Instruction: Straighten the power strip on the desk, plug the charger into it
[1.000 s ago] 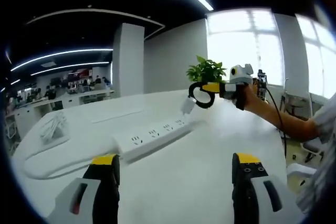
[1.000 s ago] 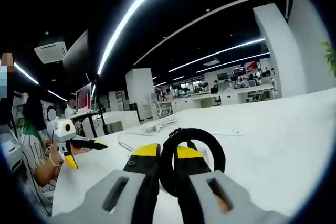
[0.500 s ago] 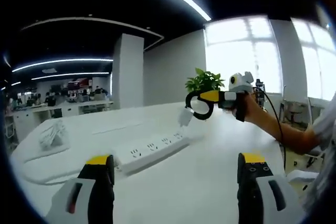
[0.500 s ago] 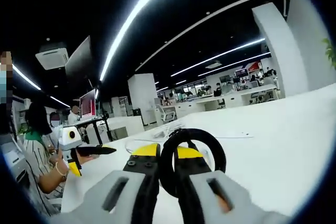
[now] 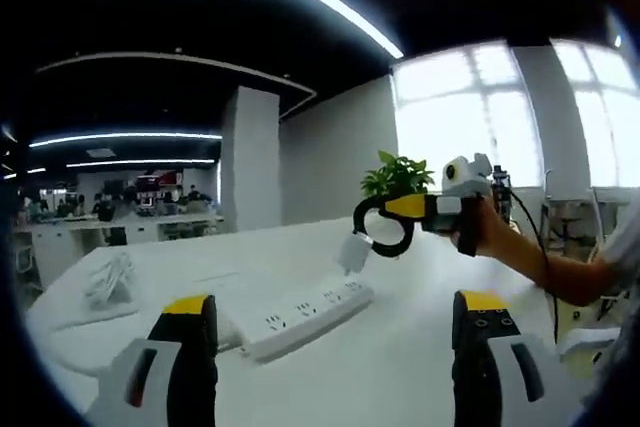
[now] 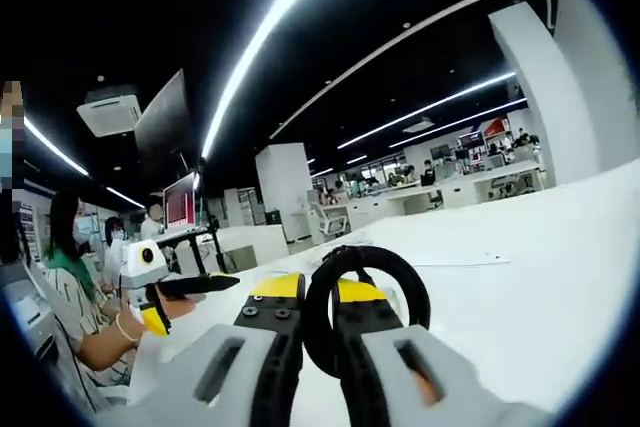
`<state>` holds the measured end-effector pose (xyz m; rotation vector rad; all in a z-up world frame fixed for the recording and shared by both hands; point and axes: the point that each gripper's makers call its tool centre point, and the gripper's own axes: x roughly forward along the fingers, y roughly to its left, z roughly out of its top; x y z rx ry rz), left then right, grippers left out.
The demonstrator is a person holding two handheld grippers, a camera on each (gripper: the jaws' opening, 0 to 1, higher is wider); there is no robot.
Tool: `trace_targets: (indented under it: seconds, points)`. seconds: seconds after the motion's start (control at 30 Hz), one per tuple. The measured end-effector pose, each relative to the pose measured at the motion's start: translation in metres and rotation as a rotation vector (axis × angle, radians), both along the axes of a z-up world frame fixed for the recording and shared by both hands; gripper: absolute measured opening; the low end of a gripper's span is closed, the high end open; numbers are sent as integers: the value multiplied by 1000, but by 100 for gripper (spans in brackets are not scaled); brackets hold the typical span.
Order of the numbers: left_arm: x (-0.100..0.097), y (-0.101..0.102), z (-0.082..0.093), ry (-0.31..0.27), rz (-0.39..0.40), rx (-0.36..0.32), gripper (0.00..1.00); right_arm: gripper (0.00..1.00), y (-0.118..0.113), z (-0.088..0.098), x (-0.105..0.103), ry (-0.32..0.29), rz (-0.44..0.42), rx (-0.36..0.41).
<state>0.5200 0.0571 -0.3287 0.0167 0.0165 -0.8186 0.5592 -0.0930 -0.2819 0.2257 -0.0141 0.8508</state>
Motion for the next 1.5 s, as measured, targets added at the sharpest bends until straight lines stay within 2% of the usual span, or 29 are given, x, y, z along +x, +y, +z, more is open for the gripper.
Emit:
trace_targets:
  seconds: [0.03,0.13,0.17,0.23,0.27,0.37,0.43,0.47,0.53,0.57,0.6,0.63,0.67,0.77,0.8,0.83,0.87,0.9,0.93,0.97,1.03,1.1,1.23,1.33,1.43,1.5]
  points:
    - [7,1,9,-110,36,9,99,8,2,1,0,3,-1,14]
    - [10,4,26,-367,121,77,99,8,7,3,-2,-3,9,20]
    - [10,2,29,-410,126,99,99,8,7,3,-3,-5,10,21]
    - [7,-5,25,-430,91,145,99,8,10,2,-4,-5,17,22]
    - [4,-11,24,-419,55,143,99,8,10,2,-4,-5,17,23]
    - [-5,-21,36,-402,-5,15,97,8,12,0,-5,-6,20,19]
    - [-11,-28,41,-343,-64,-67,98,8,12,0,-5,-6,24,19]
    - [-13,-29,45,-347,-84,-89,99,8,11,-1,-5,-6,23,22]
    - [-10,-28,47,-348,-71,-81,99,8,11,-1,-5,-8,22,20]
    - [-5,-24,46,-323,-28,-89,99,8,10,-1,-5,-8,18,21]
    - [-5,-26,45,-312,-37,-77,99,8,9,0,-5,-9,17,21]
    - [-5,-27,40,-269,-52,-67,99,8,9,-1,-6,-10,16,19]
    - [-3,-28,41,-251,-56,-86,99,8,8,-1,-6,-11,10,19]
    - [-3,-28,47,-268,-64,-125,99,8,6,0,-5,-12,6,19]
    - [-3,-28,47,-270,-58,-126,99,9,6,0,-5,-11,6,20]
    - [0,-25,30,-216,-53,0,89,9,5,0,-5,-10,7,18]
    - [3,-22,18,-193,-37,98,78,9,5,-1,-4,-10,6,17]
    - [10,-18,14,-197,13,146,72,9,5,-1,-4,-9,4,17]
    - [13,-17,13,-223,31,169,70,9,5,-2,-3,-5,5,18]
    - [13,-20,12,-204,18,156,72,9,5,-3,-3,-2,7,19]
    - [13,-23,4,-121,-5,121,81,9,5,-4,-4,-1,8,13]
    - [16,-22,7,-102,-12,70,87,9,5,-4,-4,1,8,13]
    - [18,-25,2,-42,-37,58,97,9,4,-4,-5,-2,5,14]
    - [15,-29,10,20,-67,-73,95,9,3,-4,-6,-6,0,9]
    - [19,-29,6,55,-76,-61,95,9,2,-3,-7,-11,-2,7]
    - [20,-31,-2,72,-80,-7,98,9,1,-3,-8,-11,-4,11]
